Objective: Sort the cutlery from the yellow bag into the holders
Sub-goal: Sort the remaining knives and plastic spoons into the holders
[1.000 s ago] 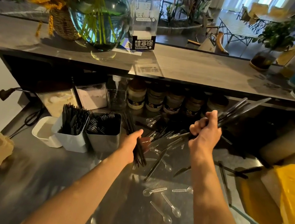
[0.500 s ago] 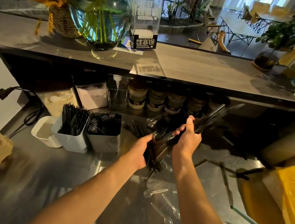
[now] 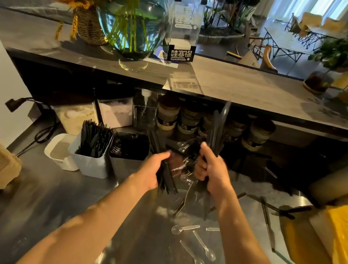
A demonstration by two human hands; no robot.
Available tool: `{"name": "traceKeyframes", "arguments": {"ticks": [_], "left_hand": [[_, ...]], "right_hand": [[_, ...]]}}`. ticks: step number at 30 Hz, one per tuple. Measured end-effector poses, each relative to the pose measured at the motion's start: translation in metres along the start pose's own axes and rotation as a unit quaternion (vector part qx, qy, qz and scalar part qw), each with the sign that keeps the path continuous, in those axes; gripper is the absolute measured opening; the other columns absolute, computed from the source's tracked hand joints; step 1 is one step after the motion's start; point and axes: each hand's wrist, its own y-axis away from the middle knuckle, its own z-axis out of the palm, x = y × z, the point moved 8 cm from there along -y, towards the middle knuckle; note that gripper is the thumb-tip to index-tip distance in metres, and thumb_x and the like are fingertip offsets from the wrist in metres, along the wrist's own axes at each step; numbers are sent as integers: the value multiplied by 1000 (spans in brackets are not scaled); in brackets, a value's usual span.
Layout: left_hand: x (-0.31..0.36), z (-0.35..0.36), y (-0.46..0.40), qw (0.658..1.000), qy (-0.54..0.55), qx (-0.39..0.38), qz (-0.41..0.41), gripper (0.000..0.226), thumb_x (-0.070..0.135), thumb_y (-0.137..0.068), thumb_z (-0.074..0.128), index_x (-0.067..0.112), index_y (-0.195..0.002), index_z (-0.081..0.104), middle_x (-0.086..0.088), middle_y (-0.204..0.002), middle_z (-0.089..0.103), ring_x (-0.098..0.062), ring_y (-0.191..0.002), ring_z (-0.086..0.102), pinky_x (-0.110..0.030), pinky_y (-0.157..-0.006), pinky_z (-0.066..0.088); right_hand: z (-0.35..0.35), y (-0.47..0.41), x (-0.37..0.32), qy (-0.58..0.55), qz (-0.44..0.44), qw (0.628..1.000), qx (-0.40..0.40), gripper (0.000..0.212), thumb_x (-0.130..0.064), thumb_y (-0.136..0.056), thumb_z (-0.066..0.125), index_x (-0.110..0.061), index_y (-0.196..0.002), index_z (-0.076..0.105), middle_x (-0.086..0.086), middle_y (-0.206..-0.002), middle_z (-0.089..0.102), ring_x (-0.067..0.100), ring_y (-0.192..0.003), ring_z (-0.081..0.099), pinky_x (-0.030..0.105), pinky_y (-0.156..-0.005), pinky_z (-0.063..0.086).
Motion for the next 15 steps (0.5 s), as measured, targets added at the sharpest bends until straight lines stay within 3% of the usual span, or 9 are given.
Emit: {"name": "traceKeyframes", "arguments": {"ticks": [4,8,15], "left_hand": [[41,3,4,996,6,-10,86,17,17,-102,53,7,-108,65,-14,-101,74,-24,-89,74,-40,-75,60],[73,-1,9,990,1,-12,139,23,16,-101,56,8,-121,62,-9,-108,73,-20,-95,73,-37,-75,61],[106,-13,18,978,-23,-4,208,13,11,-95,65,6,-105,72,-10,-108,75,-23,-103,72,-44,-77,60]], "right_hand": [[12,9,42,72,70,994,-52,49,-36,-101,56,-17,-57,46,1,-52,36,14,-42,32,25,-41,26],[21,21,63,75,128,981,-124,30,-26,-102,54,-16,-74,58,-3,-54,31,8,-39,26,26,-42,12],[37,38,87,152,213,945,-197,32,-28,-100,57,-17,-70,55,-5,-52,31,8,-38,24,22,-38,15]]}}
